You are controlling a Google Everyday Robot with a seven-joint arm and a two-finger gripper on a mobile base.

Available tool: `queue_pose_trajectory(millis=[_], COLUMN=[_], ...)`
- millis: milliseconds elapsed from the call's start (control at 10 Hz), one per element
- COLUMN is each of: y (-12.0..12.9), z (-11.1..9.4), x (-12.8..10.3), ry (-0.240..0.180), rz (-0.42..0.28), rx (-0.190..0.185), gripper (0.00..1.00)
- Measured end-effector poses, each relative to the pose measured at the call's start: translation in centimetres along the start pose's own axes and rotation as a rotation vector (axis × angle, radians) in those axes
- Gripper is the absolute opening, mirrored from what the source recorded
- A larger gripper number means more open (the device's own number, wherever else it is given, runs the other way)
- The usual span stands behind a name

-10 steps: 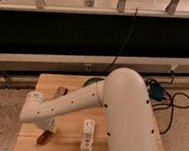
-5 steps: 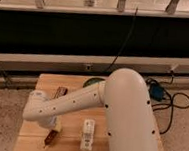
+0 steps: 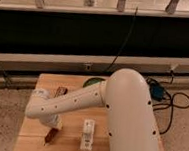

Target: Drag the pepper across the table

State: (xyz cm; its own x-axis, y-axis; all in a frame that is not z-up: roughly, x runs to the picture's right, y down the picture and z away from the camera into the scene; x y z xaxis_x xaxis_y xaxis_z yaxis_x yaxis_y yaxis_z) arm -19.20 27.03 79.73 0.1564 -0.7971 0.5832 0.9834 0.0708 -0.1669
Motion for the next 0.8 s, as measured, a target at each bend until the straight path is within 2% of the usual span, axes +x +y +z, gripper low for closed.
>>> queue_pose_trajectory(millis=[200,400,800], y=[0.0,1.2,0.7], z=[0.0,0.0,-0.2], x=[0.1,1.0,1.3], ry=[-0.002,0.003,-0.002], rz=[-0.001,0.004,0.005], rx=[0.008,0.003,0.008], gripper=[0.01,0.01,0.01])
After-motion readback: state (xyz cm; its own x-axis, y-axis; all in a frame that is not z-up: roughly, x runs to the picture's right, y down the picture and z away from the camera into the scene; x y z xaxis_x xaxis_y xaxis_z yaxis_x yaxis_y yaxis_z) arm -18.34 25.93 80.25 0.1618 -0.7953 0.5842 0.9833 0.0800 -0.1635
